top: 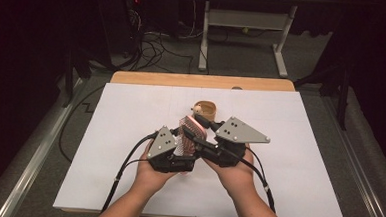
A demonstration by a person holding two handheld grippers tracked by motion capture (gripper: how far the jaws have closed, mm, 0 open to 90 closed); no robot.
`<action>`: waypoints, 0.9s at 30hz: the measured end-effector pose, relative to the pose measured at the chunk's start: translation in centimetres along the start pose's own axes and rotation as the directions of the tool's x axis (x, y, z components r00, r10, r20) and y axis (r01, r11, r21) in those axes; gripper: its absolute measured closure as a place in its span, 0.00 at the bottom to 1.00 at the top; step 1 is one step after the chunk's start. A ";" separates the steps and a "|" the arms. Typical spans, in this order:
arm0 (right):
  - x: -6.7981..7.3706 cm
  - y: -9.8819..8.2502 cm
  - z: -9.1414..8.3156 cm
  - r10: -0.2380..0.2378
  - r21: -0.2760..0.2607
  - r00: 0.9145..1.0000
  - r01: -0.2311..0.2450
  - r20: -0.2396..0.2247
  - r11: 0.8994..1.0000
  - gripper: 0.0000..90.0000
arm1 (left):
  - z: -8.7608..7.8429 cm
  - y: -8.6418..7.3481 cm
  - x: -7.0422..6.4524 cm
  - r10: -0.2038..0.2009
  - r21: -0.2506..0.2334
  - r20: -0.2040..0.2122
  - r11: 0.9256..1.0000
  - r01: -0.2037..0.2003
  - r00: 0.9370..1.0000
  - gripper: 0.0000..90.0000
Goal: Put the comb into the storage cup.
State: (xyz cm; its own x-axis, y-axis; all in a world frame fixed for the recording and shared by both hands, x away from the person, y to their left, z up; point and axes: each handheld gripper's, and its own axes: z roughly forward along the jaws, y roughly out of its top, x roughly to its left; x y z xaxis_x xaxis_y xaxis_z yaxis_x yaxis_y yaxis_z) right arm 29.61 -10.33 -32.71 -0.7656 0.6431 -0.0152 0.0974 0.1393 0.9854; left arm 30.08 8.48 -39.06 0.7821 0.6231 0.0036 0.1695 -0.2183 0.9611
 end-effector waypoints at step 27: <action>-0.2 -2.3 1.2 0.068 0.086 0.996 -0.063 -0.055 0.994 0.66 | -0.2 0.1 0.1 0.005 -0.006 -0.034 1.000 -0.005 0.999 0.22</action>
State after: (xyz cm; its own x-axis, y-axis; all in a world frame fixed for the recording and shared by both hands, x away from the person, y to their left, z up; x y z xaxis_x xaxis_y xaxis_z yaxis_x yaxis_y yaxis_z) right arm 30.29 -9.88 -35.18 -0.7911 0.6086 0.0611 0.1997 0.1627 0.9663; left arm 30.04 8.69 -38.87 0.7622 0.6471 0.0174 0.1620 -0.2167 0.9627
